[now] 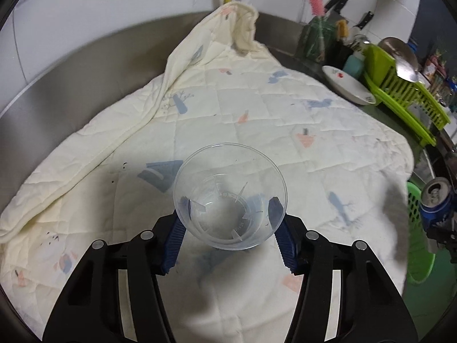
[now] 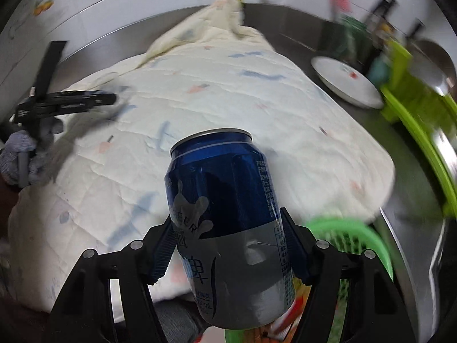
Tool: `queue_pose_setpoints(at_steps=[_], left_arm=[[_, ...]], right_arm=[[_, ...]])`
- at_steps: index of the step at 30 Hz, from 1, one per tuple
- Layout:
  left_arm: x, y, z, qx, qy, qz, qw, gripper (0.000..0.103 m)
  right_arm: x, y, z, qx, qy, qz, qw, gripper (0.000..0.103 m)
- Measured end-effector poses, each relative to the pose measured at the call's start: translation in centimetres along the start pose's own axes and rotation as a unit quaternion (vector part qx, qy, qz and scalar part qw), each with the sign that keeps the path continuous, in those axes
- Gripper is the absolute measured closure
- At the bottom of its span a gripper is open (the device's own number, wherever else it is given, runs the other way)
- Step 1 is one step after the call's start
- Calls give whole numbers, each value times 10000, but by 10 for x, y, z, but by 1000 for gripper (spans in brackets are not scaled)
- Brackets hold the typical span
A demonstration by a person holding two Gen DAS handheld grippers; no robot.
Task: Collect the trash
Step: 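Grasp the blue-and-white can with right gripper while left gripper grasps the clear plastic cup, then drop the can in the green basket with right gripper while left drops the clear cup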
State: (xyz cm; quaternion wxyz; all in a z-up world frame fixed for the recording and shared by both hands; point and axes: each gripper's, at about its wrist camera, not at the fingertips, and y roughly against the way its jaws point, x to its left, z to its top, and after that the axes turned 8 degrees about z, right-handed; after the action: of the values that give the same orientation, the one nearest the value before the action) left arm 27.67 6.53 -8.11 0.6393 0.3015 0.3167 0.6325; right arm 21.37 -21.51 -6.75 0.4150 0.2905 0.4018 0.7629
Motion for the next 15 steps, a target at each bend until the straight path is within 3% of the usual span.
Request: queue_pose_setpoints(at_steps=[7,15], left_arm=[[-37,41,-7,-277,-374,-252,9986,47],[-100,69,-20,-404,-822,-665,9936,47]], right_arm=[[-44,32,-52,-111,-821,-494,9953,38],[-101,54,-113,-124,-1812,-985,9784,41]])
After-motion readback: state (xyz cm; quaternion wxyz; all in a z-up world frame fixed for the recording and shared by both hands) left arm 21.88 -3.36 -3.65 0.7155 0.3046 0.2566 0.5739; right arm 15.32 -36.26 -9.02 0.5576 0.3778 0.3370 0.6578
